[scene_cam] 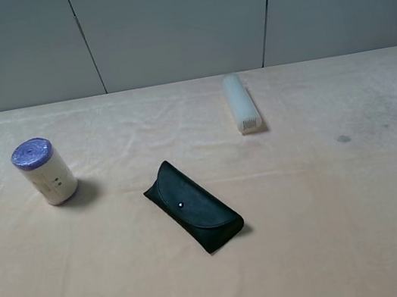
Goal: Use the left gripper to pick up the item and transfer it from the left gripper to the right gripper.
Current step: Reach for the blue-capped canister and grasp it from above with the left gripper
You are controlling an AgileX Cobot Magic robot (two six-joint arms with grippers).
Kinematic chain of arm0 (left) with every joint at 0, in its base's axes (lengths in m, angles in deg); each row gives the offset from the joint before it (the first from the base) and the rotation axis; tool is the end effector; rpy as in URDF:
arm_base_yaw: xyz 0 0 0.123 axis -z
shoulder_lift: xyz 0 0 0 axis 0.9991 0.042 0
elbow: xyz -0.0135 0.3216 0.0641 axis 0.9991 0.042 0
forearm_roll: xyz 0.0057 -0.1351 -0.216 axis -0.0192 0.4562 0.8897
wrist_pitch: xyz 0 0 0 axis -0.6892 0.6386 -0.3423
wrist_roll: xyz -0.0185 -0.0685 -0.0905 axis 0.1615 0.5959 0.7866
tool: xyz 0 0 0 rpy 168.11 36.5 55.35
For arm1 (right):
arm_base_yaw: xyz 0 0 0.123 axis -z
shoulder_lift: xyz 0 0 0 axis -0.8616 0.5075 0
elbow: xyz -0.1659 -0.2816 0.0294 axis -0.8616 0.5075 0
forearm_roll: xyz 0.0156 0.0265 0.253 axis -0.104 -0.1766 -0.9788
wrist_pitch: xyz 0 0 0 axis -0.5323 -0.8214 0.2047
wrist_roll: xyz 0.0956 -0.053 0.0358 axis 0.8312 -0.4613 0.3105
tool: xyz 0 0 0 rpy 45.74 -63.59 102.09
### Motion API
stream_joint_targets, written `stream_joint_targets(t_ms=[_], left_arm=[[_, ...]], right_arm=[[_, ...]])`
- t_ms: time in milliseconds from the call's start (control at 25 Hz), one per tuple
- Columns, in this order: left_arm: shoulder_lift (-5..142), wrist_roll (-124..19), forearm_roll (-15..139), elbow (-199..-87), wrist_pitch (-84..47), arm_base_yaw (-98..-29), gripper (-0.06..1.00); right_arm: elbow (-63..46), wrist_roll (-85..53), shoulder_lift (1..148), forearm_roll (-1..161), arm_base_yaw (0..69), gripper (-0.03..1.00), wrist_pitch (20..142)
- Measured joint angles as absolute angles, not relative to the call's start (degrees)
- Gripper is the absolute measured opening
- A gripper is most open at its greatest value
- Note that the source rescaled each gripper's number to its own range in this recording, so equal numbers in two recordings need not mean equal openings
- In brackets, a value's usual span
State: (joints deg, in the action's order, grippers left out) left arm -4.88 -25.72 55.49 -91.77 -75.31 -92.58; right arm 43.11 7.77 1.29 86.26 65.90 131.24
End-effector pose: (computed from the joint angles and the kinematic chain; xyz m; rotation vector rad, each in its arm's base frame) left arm -0.0242 -0.0142 0.2670 0.0525 2.0371 -0.0068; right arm -0.0229 0.0049 0.2695 0.1227 2.0113 -0.0362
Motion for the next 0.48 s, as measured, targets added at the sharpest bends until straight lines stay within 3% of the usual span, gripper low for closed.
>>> stream_joint_targets(t_ms=[280,480], left_arm=[[-3.8,-25.7,55.4,-93.8,-75.7,-92.6,0.98],[8.5,-25.7,55.1,-101.8,-81.1,-92.6,0.98]], right_arm=[[43.1,7.8,1.3,86.3,65.9,1.00,131.2],[43.1,7.8,1.3,86.3,65.9,1.00,131.2]])
